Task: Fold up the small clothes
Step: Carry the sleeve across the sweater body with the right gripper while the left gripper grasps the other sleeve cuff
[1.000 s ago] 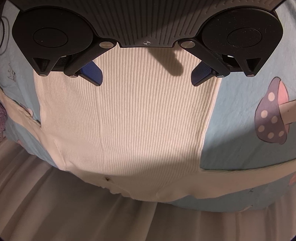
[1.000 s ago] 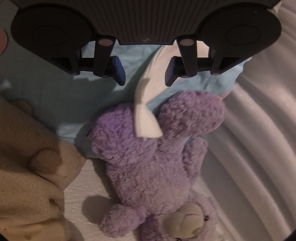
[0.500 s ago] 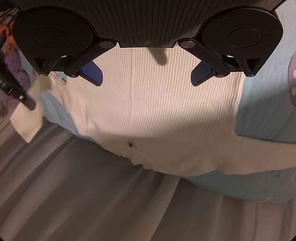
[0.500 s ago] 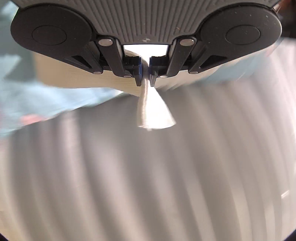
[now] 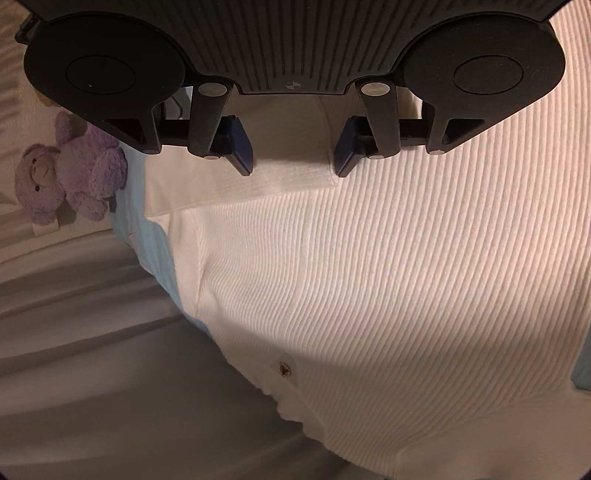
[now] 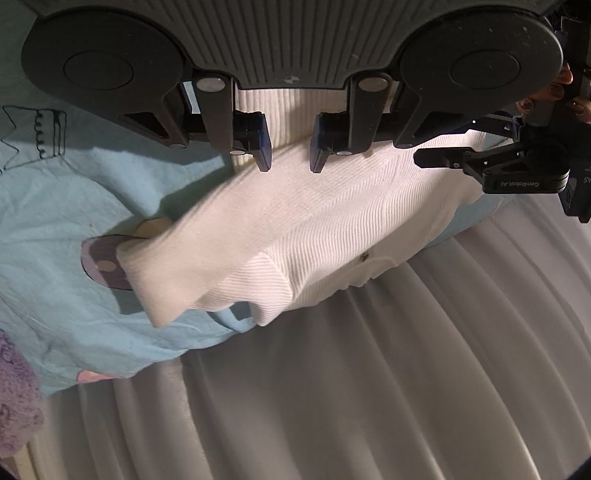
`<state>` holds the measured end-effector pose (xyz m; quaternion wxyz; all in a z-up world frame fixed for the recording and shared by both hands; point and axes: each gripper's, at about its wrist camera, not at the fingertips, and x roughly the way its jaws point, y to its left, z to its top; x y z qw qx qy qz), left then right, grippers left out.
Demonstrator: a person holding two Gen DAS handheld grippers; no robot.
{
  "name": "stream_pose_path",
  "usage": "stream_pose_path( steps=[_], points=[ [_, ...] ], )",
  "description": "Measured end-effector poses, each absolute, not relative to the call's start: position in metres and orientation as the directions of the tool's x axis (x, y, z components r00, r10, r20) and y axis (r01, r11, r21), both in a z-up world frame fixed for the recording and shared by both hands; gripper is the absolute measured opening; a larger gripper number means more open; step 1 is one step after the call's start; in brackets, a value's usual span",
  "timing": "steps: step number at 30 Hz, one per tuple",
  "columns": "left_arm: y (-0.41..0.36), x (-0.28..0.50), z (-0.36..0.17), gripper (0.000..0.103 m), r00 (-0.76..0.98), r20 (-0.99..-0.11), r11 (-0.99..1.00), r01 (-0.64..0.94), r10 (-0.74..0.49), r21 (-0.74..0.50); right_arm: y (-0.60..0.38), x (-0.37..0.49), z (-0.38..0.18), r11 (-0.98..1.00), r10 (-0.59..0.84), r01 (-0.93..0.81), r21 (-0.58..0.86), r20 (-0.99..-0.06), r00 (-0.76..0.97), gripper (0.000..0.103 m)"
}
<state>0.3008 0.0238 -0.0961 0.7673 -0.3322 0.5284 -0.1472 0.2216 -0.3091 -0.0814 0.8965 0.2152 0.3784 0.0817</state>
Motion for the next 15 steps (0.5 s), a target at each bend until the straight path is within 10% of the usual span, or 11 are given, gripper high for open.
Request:
stream_pose_path(
  steps=[7, 10, 15],
  points=[
    [0.021, 0.297, -0.101, 0.049, 0.372, -0.711, 0.741, -0.083, -0.597, -0.666, -0.310, 0.222, -0.089, 0.881, 0.302, 0.058, 0.470, -0.651, 0.696, 0.029],
    [0.010, 0.303, -0.102, 0.008, 0.358, -0.732, 0.770, -0.055, -0.579, -0.636, -0.309, 0.221, -0.085, 0.883, 0.291, 0.063, 0.466, -0.647, 0.705, 0.029],
    [0.004, 0.314, -0.084, 0.007, 0.421, -0.715, 0.792, 0.015, -0.558, -0.610, -0.317, 0.226, -0.075, 0.898, 0.239, 0.090, 0.432, -0.647, 0.724, 0.029]
  ],
)
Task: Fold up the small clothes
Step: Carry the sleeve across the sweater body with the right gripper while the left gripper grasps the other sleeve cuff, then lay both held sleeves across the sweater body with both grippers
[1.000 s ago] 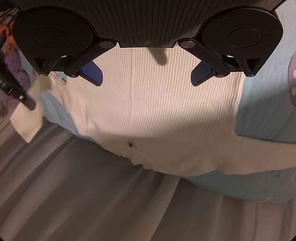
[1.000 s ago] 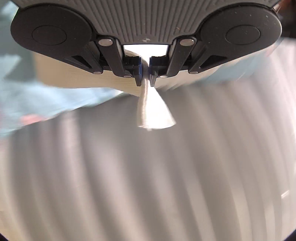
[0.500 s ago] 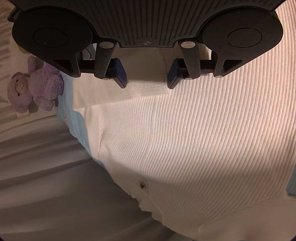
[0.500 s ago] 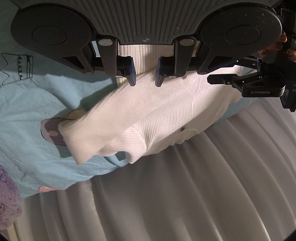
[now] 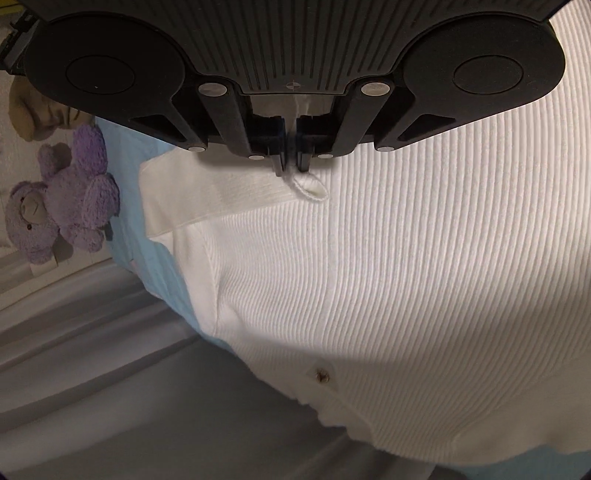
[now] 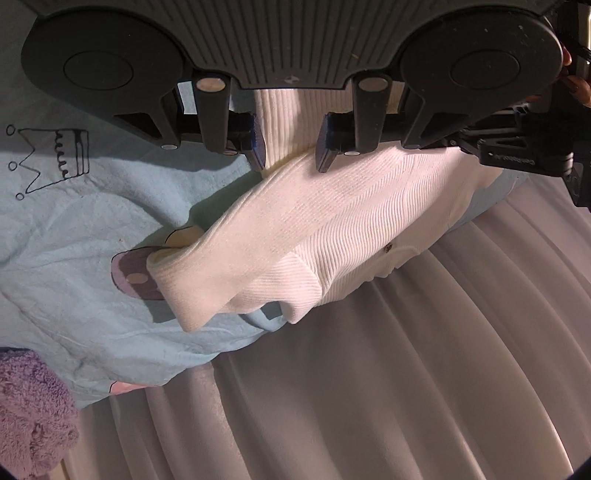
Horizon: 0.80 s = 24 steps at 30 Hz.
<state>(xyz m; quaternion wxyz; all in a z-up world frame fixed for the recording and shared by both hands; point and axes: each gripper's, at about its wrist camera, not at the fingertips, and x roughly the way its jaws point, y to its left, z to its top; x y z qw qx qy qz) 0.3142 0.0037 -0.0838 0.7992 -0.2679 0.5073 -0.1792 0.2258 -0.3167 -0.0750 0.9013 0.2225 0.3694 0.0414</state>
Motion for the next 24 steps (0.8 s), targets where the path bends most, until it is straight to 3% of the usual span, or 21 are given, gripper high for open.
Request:
stream_pose_path(
  steps=[3, 7, 9, 12, 16, 17, 18, 24],
  points=[
    [0.018, 0.323, -0.049, 0.007, 0.538, -0.691, 0.841, 0.065, -0.483, -0.537, -0.329, 0.235, -0.068, 0.901, 0.190, 0.130, 0.413, -0.647, 0.739, 0.029],
    [0.032, 0.336, -0.027, 0.007, 0.669, -0.717, 0.969, 0.022, -0.196, -0.244, -0.338, 0.256, -0.062, 0.903, 0.164, 0.144, 0.404, -0.636, 0.754, 0.029],
    [0.043, 0.343, -0.034, 0.007, 0.678, -0.723, 0.982, -0.010, -0.131, -0.187, -0.338, 0.271, -0.064, 0.908, 0.160, 0.143, 0.394, -0.642, 0.750, 0.029],
    [0.060, 0.358, -0.058, 0.010, 0.625, -0.754, 0.957, -0.036, -0.203, -0.287, -0.341, 0.293, -0.070, 0.905, 0.172, 0.145, 0.400, -0.656, 0.735, 0.033],
    [0.069, 0.365, -0.078, 0.022, 0.617, -0.731, 0.915, -0.039, -0.293, -0.401, -0.345, 0.317, -0.079, 0.897, 0.200, 0.138, 0.420, -0.664, 0.721, 0.042],
    [0.071, 0.367, -0.079, 0.021, 0.614, -0.726, 0.907, -0.040, -0.309, -0.419, -0.345, 0.323, -0.081, 0.896, 0.205, 0.137, 0.422, -0.667, 0.716, 0.042],
    [0.072, 0.368, -0.082, 0.006, 0.606, -0.728, 0.899, -0.049, -0.320, -0.436, -0.346, 0.327, -0.083, 0.895, 0.210, 0.135, 0.424, -0.669, 0.713, 0.042],
    [0.082, 0.364, -0.043, 0.007, 0.703, -0.638, 0.898, 0.001, -0.314, -0.441, -0.351, 0.345, -0.087, 0.878, 0.259, 0.109, 0.467, -0.654, 0.710, 0.048]
  ],
)
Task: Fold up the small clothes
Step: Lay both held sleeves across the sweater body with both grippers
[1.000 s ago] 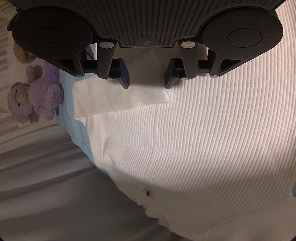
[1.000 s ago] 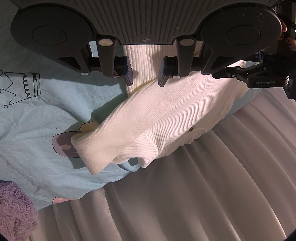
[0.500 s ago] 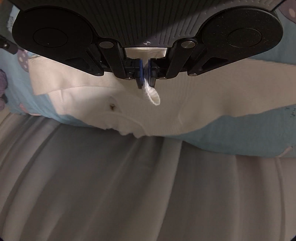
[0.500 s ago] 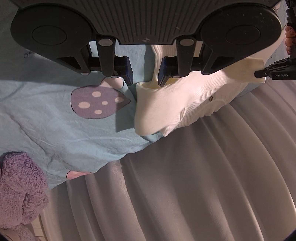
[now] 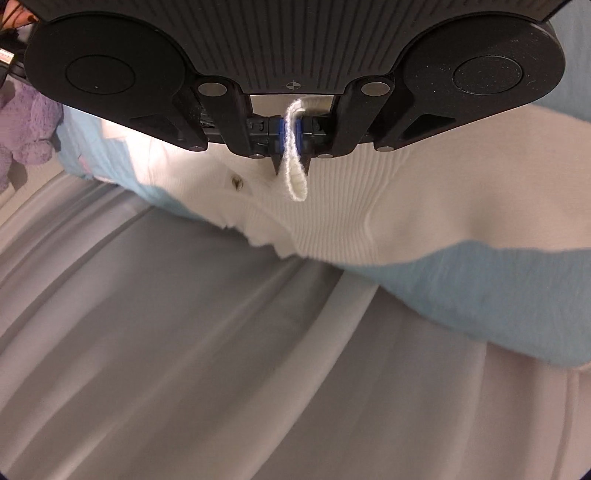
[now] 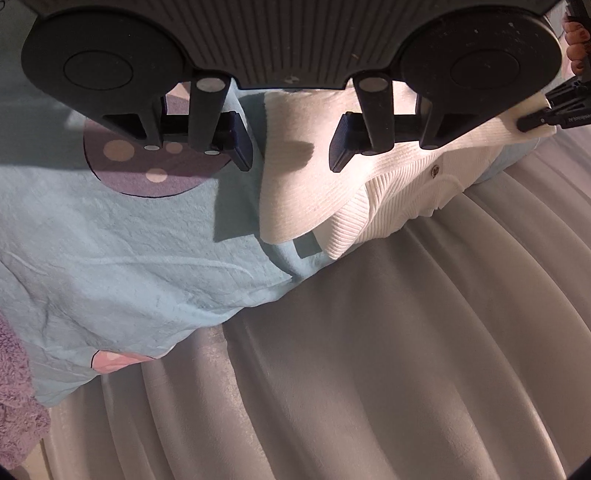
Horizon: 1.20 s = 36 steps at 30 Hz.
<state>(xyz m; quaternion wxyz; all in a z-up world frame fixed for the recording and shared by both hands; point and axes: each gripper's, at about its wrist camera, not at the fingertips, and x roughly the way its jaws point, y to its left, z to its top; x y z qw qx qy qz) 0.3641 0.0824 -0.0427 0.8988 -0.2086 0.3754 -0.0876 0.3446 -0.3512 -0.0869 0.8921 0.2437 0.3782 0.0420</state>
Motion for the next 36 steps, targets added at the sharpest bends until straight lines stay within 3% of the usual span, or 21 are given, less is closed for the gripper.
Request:
stream_pose_path(
  steps=[5, 9, 13, 14, 15, 20, 24, 26, 31, 35, 36],
  points=[
    [0.095, 0.373, -0.032, 0.007, 0.722, -0.666, 0.942, -0.061, -0.187, -0.330, -0.343, 0.360, -0.094, 0.867, 0.319, 0.067, 0.494, -0.653, 0.687, 0.048],
    [0.105, 0.378, -0.046, 0.007, 0.686, -0.706, 0.933, -0.109, -0.179, -0.342, -0.333, 0.377, -0.104, 0.868, 0.341, 0.047, 0.494, -0.662, 0.667, 0.047],
    [0.113, 0.379, -0.058, 0.007, 0.666, -0.725, 0.932, -0.127, -0.175, -0.341, -0.333, 0.386, -0.111, 0.851, 0.364, 0.047, 0.522, -0.653, 0.664, 0.023],
    [0.114, 0.379, -0.059, 0.007, 0.662, -0.728, 0.930, -0.131, -0.176, -0.344, -0.333, 0.386, -0.110, 0.849, 0.369, 0.040, 0.528, -0.644, 0.671, 0.012],
    [0.114, 0.380, -0.061, 0.007, 0.660, -0.730, 0.929, -0.134, -0.177, -0.345, -0.331, 0.384, -0.105, 0.862, 0.348, 0.034, 0.506, -0.638, 0.687, 0.009],
    [0.095, 0.378, -0.057, 0.007, 0.670, -0.710, 0.935, -0.065, -0.219, -0.349, -0.316, 0.366, -0.077, 0.985, 0.057, 0.054, 0.164, -0.600, 0.798, 0.007],
    [0.068, 0.389, -0.069, 0.007, 0.661, -0.739, 0.976, -0.047, -0.130, -0.214, -0.310, 0.376, -0.097, 0.994, 0.029, 0.051, 0.098, -0.679, 0.734, 0.007],
    [0.064, 0.394, -0.078, 0.007, 0.652, -0.750, 0.980, -0.054, -0.111, -0.192, -0.313, 0.373, -0.100, 0.992, 0.050, 0.042, 0.119, -0.677, 0.734, 0.009],
    [0.074, 0.400, -0.076, 0.007, 0.661, -0.735, 0.968, -0.056, -0.148, -0.245, -0.340, 0.369, -0.103, 0.937, 0.184, 0.076, 0.340, -0.666, 0.723, 0.020],
    [0.078, 0.408, -0.073, 0.007, 0.669, -0.726, 0.959, -0.071, -0.158, -0.274, -0.334, 0.371, -0.105, 0.934, 0.204, 0.060, 0.352, -0.663, 0.720, 0.023],
    [0.076, 0.409, -0.073, 0.007, 0.671, -0.726, 0.962, -0.071, -0.150, -0.265, -0.329, 0.370, -0.104, 0.945, 0.188, 0.053, 0.324, -0.665, 0.723, 0.018]
  ],
)
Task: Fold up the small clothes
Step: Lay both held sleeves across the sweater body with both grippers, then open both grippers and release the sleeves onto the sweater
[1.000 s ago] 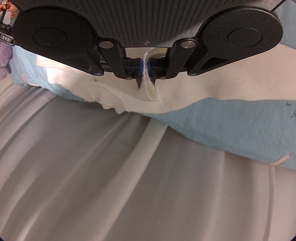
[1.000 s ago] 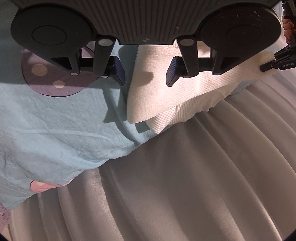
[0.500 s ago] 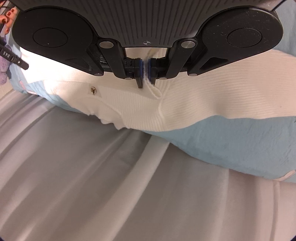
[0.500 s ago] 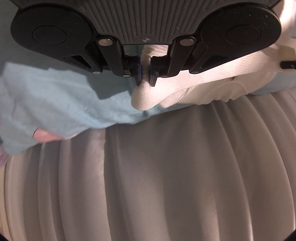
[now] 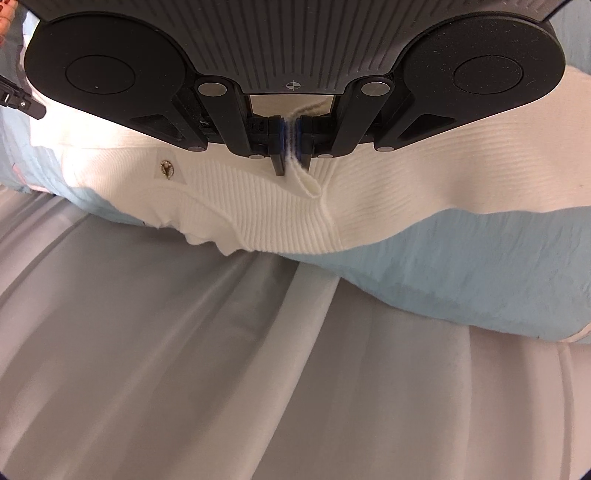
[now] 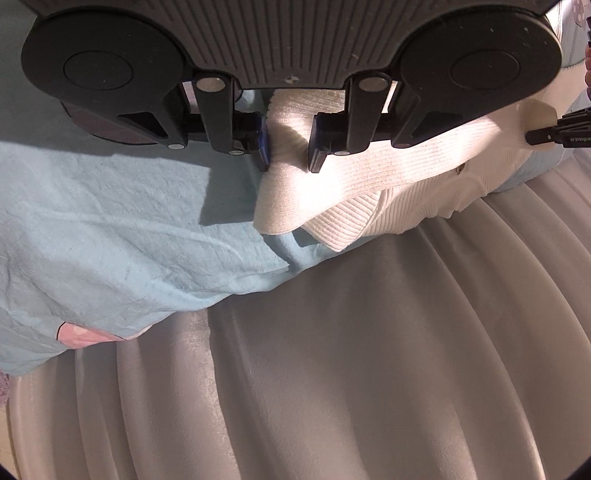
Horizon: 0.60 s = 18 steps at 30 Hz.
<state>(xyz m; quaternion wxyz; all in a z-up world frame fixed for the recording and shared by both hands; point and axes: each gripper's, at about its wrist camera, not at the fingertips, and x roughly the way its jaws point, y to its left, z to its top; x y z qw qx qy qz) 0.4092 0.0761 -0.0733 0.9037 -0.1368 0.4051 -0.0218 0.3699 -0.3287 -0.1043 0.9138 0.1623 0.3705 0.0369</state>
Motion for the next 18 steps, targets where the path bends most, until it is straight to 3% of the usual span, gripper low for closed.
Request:
stream_pose_path(
  steps=[2, 5, 7, 10, 12, 15, 18],
  points=[
    [0.073, 0.411, -0.077, 0.007, 0.673, -0.727, 0.967, -0.072, -0.135, -0.246, -0.320, 0.368, -0.102, 0.967, 0.142, 0.037, 0.253, -0.653, 0.744, 0.010],
    [0.070, 0.408, -0.080, 0.008, 0.676, -0.729, 0.974, -0.075, -0.110, -0.216, -0.309, 0.367, -0.101, 0.991, 0.026, 0.067, 0.115, -0.661, 0.750, 0.010],
    [0.070, 0.403, -0.076, 0.025, 0.672, -0.739, 0.981, -0.098, -0.060, -0.169, -0.304, 0.366, -0.098, 0.996, -0.014, 0.071, 0.060, -0.661, 0.751, 0.011],
    [0.072, 0.383, -0.062, 0.035, 0.720, -0.694, 0.987, -0.117, 0.010, -0.107, -0.292, 0.356, -0.082, 0.997, -0.071, 0.063, -0.035, -0.584, 0.809, 0.012],
    [0.069, 0.367, -0.054, 0.039, 0.763, -0.646, 0.987, -0.124, 0.030, -0.101, -0.279, 0.353, -0.074, 1.000, 0.002, -0.003, -0.001, -0.541, 0.841, 0.015],
    [0.050, 0.359, -0.055, 0.043, 0.782, -0.622, 0.987, -0.058, -0.048, -0.149, -0.247, 0.362, -0.077, 0.979, 0.204, -0.171, 0.112, -0.572, 0.795, 0.016],
    [0.020, 0.369, -0.070, 0.043, 0.751, -0.655, 0.995, 0.022, -0.084, -0.102, -0.207, 0.373, -0.095, 0.965, 0.228, -0.259, 0.039, -0.614, 0.756, 0.016]
  ],
)
